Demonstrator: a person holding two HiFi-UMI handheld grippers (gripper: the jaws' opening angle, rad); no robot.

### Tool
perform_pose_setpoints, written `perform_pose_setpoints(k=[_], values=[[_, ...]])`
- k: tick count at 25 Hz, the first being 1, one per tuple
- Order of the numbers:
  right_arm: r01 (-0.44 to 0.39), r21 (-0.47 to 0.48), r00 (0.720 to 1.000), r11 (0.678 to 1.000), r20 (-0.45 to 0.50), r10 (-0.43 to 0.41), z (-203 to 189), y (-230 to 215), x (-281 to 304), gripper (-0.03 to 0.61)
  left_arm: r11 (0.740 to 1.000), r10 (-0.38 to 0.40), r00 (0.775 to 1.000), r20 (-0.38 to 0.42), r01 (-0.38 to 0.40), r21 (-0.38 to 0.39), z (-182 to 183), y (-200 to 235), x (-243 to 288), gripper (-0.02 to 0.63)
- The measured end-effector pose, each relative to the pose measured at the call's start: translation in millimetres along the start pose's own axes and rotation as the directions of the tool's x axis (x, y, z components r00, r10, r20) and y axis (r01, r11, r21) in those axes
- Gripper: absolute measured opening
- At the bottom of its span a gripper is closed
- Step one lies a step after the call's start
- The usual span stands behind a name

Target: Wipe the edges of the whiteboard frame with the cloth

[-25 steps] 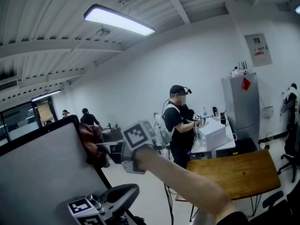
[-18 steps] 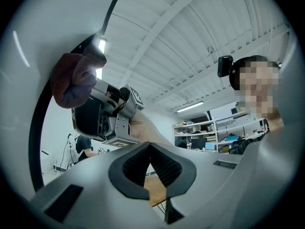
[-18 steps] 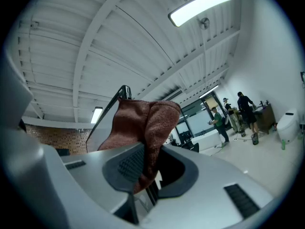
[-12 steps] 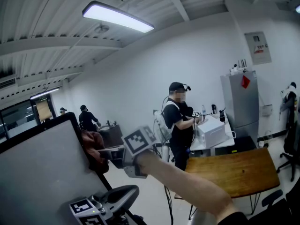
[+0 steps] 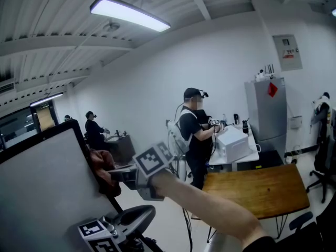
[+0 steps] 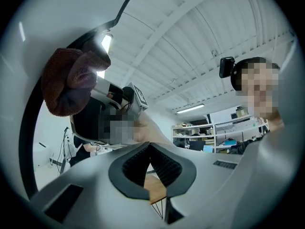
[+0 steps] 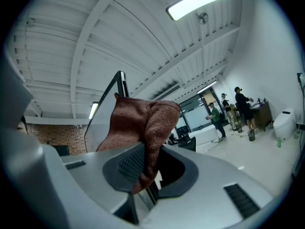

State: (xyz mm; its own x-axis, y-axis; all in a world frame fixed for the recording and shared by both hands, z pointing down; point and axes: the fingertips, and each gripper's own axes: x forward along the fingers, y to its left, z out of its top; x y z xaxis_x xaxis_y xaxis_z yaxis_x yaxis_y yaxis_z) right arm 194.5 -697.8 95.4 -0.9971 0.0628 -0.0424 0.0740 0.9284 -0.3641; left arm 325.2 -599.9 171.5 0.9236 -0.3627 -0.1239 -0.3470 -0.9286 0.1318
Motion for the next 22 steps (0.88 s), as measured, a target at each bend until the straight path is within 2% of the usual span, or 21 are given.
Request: perform_pose_setpoints(k=[22], values=[[0.009,0.046,0.999,0.999,-0.049,-0.006,-53.1,-23.2,-2.4,0.071,0.997,0.005,1.0,-0.015,-0.006,-0.081,-39.3,11.8,0.1,-0.011]])
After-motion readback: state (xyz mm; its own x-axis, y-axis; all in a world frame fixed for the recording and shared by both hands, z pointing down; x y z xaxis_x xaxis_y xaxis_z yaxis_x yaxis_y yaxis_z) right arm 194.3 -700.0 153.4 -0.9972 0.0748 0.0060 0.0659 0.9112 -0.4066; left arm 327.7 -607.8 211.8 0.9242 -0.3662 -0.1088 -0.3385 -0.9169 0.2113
